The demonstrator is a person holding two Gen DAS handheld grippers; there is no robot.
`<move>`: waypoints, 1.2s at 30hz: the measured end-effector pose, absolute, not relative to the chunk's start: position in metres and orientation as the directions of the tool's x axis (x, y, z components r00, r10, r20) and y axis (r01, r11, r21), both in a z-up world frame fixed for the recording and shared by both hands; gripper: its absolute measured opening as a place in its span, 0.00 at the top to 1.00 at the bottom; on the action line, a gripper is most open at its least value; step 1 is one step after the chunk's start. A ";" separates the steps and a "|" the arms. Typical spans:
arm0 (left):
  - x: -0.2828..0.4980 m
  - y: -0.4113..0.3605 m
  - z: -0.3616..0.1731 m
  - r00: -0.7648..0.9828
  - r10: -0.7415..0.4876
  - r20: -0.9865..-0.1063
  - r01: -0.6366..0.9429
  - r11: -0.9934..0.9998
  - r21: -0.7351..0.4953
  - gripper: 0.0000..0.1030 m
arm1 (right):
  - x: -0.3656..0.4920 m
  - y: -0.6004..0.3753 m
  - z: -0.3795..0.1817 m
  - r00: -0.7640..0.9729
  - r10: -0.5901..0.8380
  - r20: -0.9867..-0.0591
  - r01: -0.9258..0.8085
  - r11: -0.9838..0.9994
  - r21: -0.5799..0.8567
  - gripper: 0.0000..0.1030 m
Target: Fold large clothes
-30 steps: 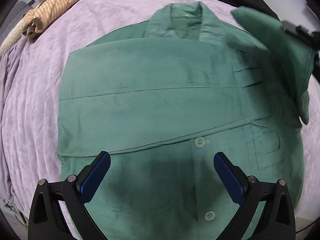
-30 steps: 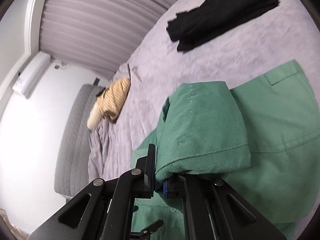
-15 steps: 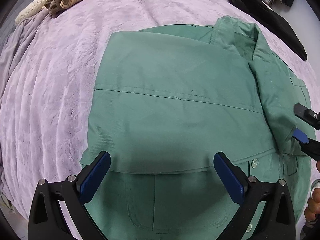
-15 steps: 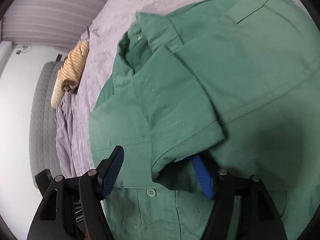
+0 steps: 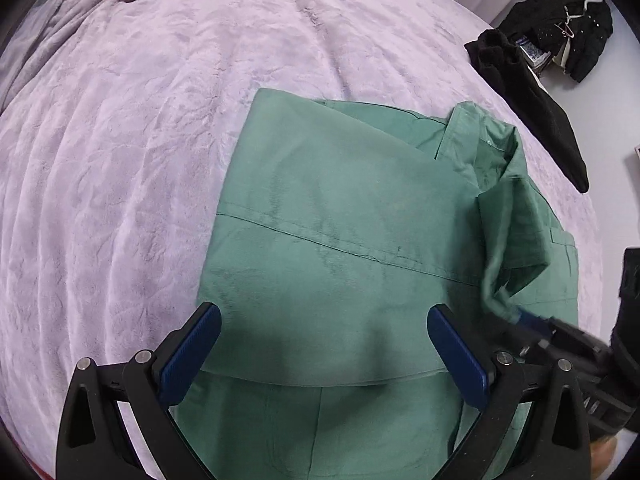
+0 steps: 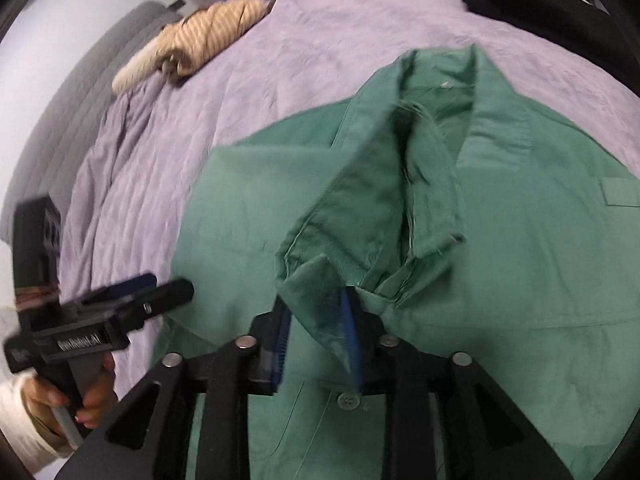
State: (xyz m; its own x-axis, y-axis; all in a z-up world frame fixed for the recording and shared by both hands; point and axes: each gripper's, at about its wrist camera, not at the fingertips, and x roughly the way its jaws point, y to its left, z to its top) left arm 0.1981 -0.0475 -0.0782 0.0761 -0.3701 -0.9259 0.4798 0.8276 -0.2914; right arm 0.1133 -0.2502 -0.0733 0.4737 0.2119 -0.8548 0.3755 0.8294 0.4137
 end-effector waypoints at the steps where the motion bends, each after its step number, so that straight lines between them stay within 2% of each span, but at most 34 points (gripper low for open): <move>1: 0.197 -0.051 -0.079 0.057 -0.379 -0.924 0.483 0.820 -0.307 0.00 | 0.110 -0.244 -0.078 0.459 0.239 -0.856 0.371 0.824 0.428 0.51; 4: 0.184 -0.075 -0.084 -0.003 -0.406 -0.914 0.518 0.781 -0.349 0.00 | 0.089 -0.242 -0.085 0.461 0.307 -0.832 0.392 0.771 0.502 0.49; 8: 0.168 -0.115 -0.100 -0.107 -0.417 -0.903 0.551 0.731 -0.402 0.00 | 0.036 -0.270 -0.090 0.480 0.297 -0.825 0.493 0.687 0.534 0.45; 13: 0.171 -0.160 -0.107 -0.095 -0.414 -0.905 0.598 0.703 -0.385 0.00 | -0.071 -0.340 -0.099 0.530 0.206 -0.822 0.691 0.458 0.560 0.43; 18: 0.196 -0.187 -0.112 -0.068 -0.427 -0.902 0.600 0.705 -0.379 0.00 | -0.147 -0.395 -0.089 0.580 0.039 -0.814 0.767 0.311 0.562 0.43; 21: 0.202 -0.195 -0.112 -0.063 -0.438 -0.897 0.600 0.702 -0.384 0.03 | -0.152 -0.429 -0.078 0.596 -0.028 -0.803 0.764 0.328 0.556 0.43; 24: 0.202 -0.198 -0.112 -0.056 -0.434 -0.899 0.607 0.700 -0.375 0.04 | -0.123 -0.469 -0.087 0.587 -0.030 -0.809 0.762 0.359 0.539 0.43; 27: 0.201 -0.202 -0.113 -0.042 -0.425 -0.904 0.618 0.700 -0.358 0.19 | -0.090 -0.502 -0.103 0.589 -0.013 -0.808 0.754 0.370 0.543 0.43; 29: 0.204 -0.199 -0.113 -0.042 -0.430 -0.902 0.618 0.698 -0.361 0.42 | -0.077 -0.520 -0.116 0.606 0.017 -0.795 0.743 0.344 0.574 0.43; 30: 0.205 -0.198 -0.114 -0.035 -0.417 -0.908 0.619 0.705 -0.347 0.62 | -0.071 -0.527 -0.127 0.625 0.050 -0.779 0.731 0.313 0.606 0.43; 31: 0.208 -0.196 -0.113 -0.024 -0.405 -0.914 0.616 0.714 -0.332 0.76 | -0.067 -0.531 -0.135 0.638 0.087 -0.765 0.721 0.282 0.633 0.44; 32: 0.211 -0.192 -0.111 -0.035 -0.419 -0.907 0.603 0.715 -0.354 0.77 | -0.065 -0.533 -0.143 0.650 0.116 -0.751 0.713 0.251 0.655 0.58; 33: 0.214 -0.189 -0.107 -0.040 -0.443 -0.895 0.589 0.713 -0.380 0.83 | -0.062 -0.534 -0.145 0.666 0.138 -0.733 0.696 0.239 0.677 0.78; 34: 0.217 -0.187 -0.103 -0.038 -0.458 -0.888 0.587 0.709 -0.391 0.83 | -0.059 -0.532 -0.142 0.671 0.152 -0.726 0.684 0.250 0.685 0.96; 36: 0.221 -0.190 -0.095 -0.022 -0.471 -0.882 0.607 0.695 -0.386 0.83 | -0.056 -0.524 -0.120 0.660 0.102 -0.744 0.676 0.351 0.648 0.96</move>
State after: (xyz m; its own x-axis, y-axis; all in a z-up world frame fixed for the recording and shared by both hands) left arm 0.2210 -0.1896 -0.0953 -0.0225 -0.4709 -0.8819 0.6066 0.6948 -0.3864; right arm -0.0562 -0.5237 -0.1198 0.6604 0.1015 -0.7440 0.6761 0.3507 0.6480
